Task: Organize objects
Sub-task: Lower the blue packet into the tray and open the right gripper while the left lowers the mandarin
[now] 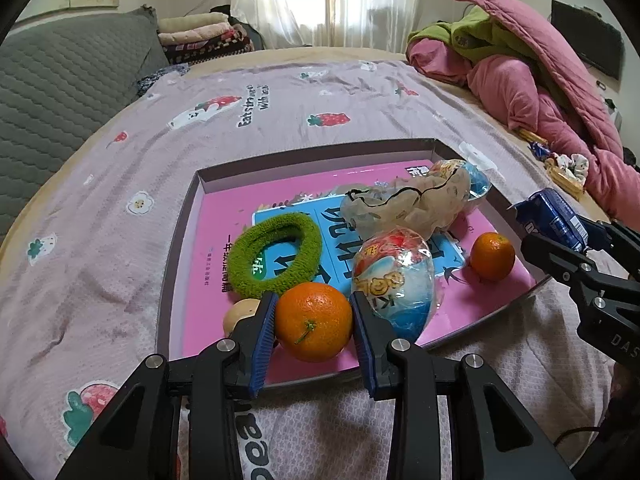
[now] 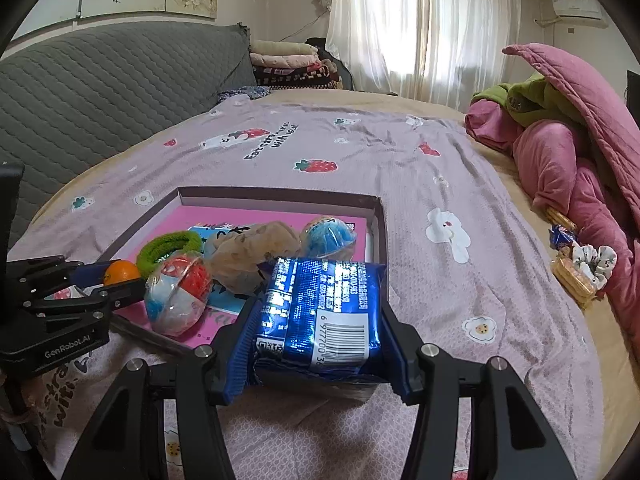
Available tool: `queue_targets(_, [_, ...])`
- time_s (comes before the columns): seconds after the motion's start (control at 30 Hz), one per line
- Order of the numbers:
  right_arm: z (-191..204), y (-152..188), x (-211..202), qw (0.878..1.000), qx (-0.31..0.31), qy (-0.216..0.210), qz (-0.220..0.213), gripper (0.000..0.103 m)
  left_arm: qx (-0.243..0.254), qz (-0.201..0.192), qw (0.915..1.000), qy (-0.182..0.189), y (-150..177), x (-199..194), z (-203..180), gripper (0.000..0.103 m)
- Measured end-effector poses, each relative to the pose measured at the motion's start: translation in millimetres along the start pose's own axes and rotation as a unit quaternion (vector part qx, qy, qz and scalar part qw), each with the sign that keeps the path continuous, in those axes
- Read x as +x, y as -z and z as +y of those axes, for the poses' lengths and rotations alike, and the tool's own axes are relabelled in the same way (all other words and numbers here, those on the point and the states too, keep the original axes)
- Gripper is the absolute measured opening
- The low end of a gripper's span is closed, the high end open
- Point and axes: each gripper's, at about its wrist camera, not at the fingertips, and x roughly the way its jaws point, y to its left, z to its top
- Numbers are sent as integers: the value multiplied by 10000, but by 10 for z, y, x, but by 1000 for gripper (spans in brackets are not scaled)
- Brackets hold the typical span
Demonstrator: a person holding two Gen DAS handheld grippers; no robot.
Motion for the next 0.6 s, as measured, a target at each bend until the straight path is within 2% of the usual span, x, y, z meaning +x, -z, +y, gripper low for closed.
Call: queue_targets(0.6, [-9, -5, 230, 9999, 13, 49, 152, 56, 35, 79, 10000, 27, -10, 238, -74, 37])
